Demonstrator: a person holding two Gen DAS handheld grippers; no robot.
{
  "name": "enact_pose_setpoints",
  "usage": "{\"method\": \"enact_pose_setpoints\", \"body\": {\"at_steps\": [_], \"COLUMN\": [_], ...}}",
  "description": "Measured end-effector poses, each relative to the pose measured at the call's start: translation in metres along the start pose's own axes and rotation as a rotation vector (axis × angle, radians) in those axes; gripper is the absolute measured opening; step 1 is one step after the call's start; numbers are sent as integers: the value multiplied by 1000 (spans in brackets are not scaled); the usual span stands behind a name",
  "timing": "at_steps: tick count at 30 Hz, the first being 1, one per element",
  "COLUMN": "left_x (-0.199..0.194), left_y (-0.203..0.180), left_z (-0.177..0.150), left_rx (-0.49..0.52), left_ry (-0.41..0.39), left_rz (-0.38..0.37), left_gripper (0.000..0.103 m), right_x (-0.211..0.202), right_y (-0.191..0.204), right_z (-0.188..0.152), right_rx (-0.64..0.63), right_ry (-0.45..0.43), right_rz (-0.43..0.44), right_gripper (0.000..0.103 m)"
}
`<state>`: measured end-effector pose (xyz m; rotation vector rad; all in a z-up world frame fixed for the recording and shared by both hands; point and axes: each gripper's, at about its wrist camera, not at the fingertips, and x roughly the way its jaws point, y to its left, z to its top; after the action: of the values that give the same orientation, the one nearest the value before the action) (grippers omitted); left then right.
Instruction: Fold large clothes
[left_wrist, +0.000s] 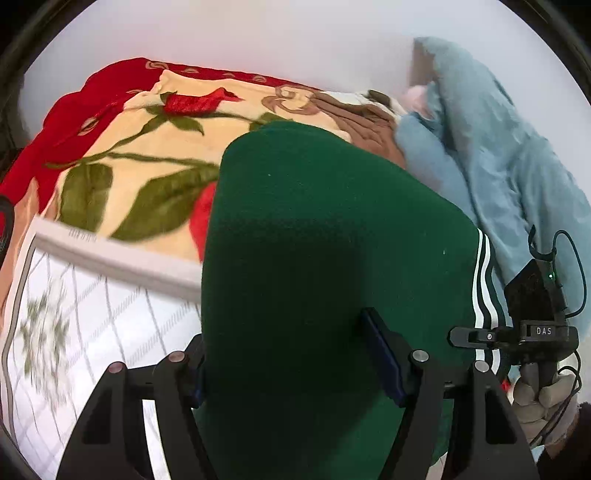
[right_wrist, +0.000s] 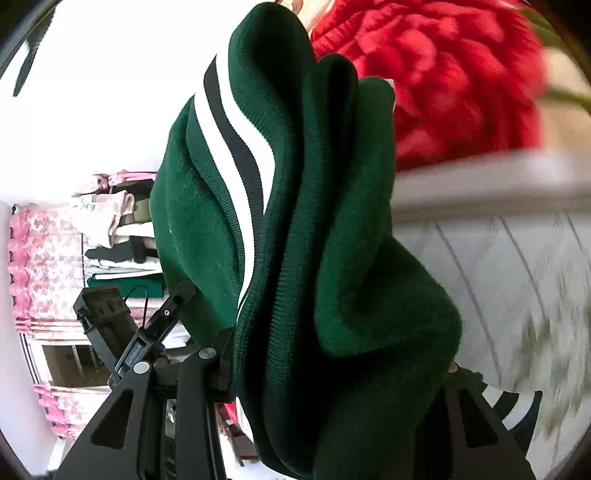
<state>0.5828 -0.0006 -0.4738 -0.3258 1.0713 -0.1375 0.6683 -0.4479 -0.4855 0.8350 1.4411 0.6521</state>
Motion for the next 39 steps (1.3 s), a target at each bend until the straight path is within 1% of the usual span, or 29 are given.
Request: {"method": "enact_pose_setpoints", "body": {"at_steps": [3, 4, 6, 8, 9, 11, 12, 13, 14, 15, 16, 18, 19, 20, 22, 23, 24, 26, 28, 29, 30, 32, 35, 37, 39], "left_x": [36, 50, 75, 95, 106, 116, 119, 119, 116, 113, 109, 97, 89, 83, 70, 64, 55, 38, 21, 13, 2, -19, -58, -80, -113], "left_y": [12, 18, 26, 30, 31, 34, 36, 37, 37, 37, 35, 31, 27, 23, 13, 8, 2, -9, -19, -24, -31, -43, -57, -65, -74], "left_z": [28, 37, 50, 56, 58, 57, 56, 54, 52, 52, 50, 46, 40, 37, 25, 19, 11, -2, -10, -13, -17, -23, -33, -40, -48], "left_rx": [-16, -22, -33, -16, 5, 25, 32, 39, 43, 44, 46, 38, 44, 53, 81, 92, 103, 109, 100, 99, 101, 105, 88, 79, 71], "left_ry": [24, 39, 74, 99, 112, 133, 143, 149, 154, 156, 153, 130, 113, 98, 73, 63, 47, 28, 10, -1, -15, -37, -54, -60, -74], "left_rz": [4, 1, 3, 21, 46, 67, 70, 75, 75, 86, 108, 152, 173, 194, 276, 307, 331, 351, 352, 353, 360, 377, 364, 361, 355], "left_gripper": [67, 67, 67, 67, 67, 69, 72, 74, 74, 74, 74, 73, 72, 74, 90, 101, 101, 101, 101, 101, 101, 101, 101, 101, 101], "right_x": [22, 31, 45, 56, 61, 66, 67, 68, 69, 70, 67, 67, 64, 62, 55, 55, 54, 54, 48, 35, 30, 19, 0, -21, -40], "right_y": [0, -2, -9, -19, -25, -32, -33, -33, -31, -27, -19, -1, 8, 18, 37, 48, 55, 69, 80, 66, 69, 77, 101, 120, 141], "right_z": [50, 70, 98, 123, 135, 150, 155, 157, 159, 158, 157, 145, 138, 132, 114, 104, 96, 69, 47, 30, 15, -16, -59, -87, -115], "right_rx": [16, 19, 41, 49, 61, 78, 77, 73, 70, 56, 24, -21, -42, -66, -134, -158, -178, -194, -198, -205, -209, -220, -234, -236, -246], "right_ry": [12, 19, 32, 42, 54, 71, 79, 87, 91, 90, 73, 38, 13, -15, -92, -117, -133, -157, -193, -203, -221, -253, -302, -333, -357], "right_rz": [-24, -39, -61, -100, -123, -149, -157, -180, -208, -250, -327, -431, -504, -566, -728, -785, -835, -918, -958, -969, -992, -1011, -1043, -1047, -1051], "right_gripper": [45, 45, 45, 45, 45, 46, 48, 55, 59, 66, 76, 81, 87, 88, 89, 91, 102, 103, 103, 103, 103, 103, 103, 103, 103]}}
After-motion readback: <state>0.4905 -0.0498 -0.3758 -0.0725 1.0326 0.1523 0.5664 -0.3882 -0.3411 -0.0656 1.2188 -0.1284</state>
